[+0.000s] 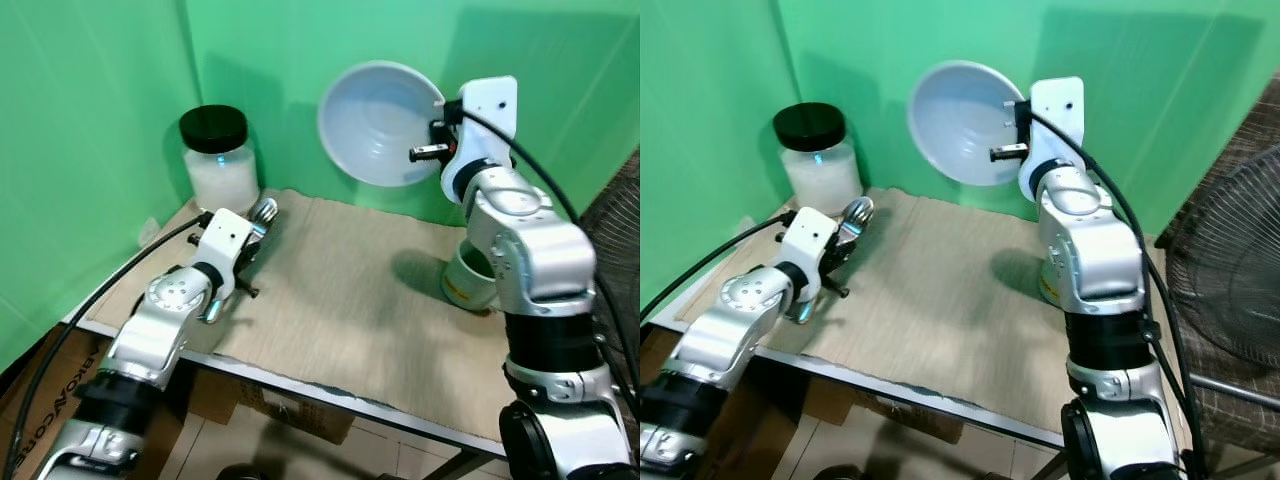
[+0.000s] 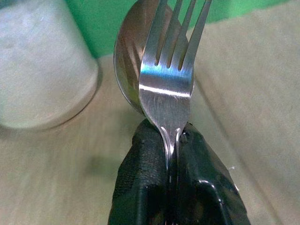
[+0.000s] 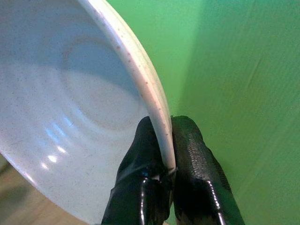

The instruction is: Setting the table

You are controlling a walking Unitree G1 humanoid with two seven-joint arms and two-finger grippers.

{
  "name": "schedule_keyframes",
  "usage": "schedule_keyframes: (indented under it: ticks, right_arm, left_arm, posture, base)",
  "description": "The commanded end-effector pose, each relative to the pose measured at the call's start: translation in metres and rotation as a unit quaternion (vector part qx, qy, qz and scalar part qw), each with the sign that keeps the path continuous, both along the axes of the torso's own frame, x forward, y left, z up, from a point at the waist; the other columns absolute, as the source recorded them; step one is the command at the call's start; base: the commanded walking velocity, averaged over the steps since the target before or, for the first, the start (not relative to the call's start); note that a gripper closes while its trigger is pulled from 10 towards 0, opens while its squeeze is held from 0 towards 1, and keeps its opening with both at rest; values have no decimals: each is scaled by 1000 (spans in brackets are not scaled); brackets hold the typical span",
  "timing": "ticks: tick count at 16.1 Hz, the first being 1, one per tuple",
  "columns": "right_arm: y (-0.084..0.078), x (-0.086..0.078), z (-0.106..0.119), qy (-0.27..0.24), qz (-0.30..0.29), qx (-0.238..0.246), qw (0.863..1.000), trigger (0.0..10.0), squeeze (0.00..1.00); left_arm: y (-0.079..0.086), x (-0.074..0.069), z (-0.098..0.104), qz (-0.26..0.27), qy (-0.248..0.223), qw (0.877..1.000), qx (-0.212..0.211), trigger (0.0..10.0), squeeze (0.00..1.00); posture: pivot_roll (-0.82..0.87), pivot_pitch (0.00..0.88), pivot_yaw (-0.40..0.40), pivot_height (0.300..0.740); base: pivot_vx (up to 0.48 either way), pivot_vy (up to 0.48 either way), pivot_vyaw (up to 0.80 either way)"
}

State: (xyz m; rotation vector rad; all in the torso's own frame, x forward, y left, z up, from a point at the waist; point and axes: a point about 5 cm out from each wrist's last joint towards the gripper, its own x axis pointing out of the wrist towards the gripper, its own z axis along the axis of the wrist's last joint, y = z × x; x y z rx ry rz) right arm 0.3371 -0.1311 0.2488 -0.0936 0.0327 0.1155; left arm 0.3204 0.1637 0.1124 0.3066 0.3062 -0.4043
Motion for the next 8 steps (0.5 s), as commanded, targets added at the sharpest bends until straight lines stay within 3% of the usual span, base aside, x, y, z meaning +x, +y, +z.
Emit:
schedule_keyframes:
  ticks: [1, 2, 8]
  right_arm:
    - [-6, -7, 5, -9, 8, 8, 1000, 10000, 0]
    - [-8, -10, 2, -4, 9, 10, 1000, 10000, 0]
    - [-14, -28, -8, 15, 19, 75, 997, 10000, 0]
  left_arm:
    - [-4, 4, 2, 1, 0, 1000, -18, 10000, 922]
    - [-5, 7, 5, 0, 1, 1000, -29, 10000, 1000]
    - [-1, 6, 23, -18, -31, 999, -36, 10000, 1000]
  posture:
    - [42, 0, -24, 740]
    - [39, 0, -22, 740]
    - [36, 0, -24, 740]
  base:
    - [0, 0, 0]
    - [0, 0, 0]
    - [0, 0, 0]
